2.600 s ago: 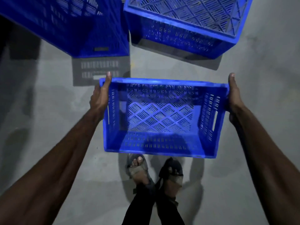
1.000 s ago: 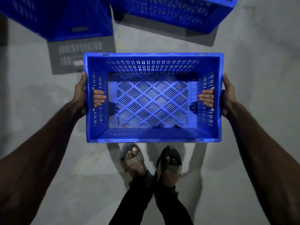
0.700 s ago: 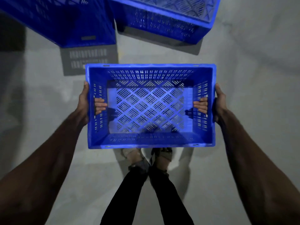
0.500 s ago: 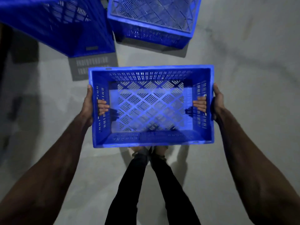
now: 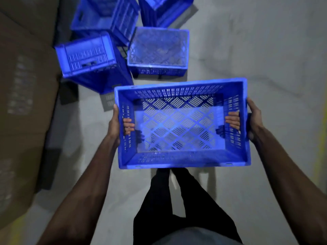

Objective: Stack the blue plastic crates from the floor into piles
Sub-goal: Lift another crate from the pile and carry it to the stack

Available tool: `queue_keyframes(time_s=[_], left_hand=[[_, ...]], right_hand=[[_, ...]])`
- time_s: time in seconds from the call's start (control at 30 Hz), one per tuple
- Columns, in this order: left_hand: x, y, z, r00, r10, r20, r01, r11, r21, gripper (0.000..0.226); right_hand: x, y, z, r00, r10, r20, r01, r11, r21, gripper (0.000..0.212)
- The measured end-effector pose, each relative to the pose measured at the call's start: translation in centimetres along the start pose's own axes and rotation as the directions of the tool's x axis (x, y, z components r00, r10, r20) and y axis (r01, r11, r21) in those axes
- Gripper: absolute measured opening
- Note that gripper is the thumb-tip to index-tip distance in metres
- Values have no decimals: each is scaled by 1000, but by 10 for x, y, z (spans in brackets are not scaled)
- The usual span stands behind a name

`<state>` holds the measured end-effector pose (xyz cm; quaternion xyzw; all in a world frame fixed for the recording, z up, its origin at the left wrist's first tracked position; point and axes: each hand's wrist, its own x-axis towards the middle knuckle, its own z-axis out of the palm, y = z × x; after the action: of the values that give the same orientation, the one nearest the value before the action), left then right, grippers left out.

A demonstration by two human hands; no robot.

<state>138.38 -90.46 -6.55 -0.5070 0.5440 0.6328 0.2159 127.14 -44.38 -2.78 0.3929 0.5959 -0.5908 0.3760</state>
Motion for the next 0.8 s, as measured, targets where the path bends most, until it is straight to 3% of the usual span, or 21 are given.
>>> queue_keyframes(time_s=[0.33, 0.47, 0.53, 0.7, 0.8], left_hand=[[-90, 28, -32, 994, 106, -11, -106, 994, -3, 90], [-100, 37, -34, 992, 129, 6, -129, 992, 7, 93], [-105, 42, -31, 990, 141, 23, -141, 990, 17, 94], [-117, 61, -9, 984, 169, 54, -171, 985, 21, 91], [-122, 75, 15, 981, 183, 68, -185, 983, 15, 84]], right_hand=[[-104, -6, -2, 993, -113, 24, 111, 992, 61, 83], [-120, 2, -5, 985, -170, 17, 168, 984, 66, 115], [-123, 8, -11, 981, -196, -1, 195, 978, 79, 119], [-126, 11, -34, 984, -180, -15, 179, 967, 183, 91], [-126, 3, -50, 986, -169, -7, 166, 963, 214, 93]])
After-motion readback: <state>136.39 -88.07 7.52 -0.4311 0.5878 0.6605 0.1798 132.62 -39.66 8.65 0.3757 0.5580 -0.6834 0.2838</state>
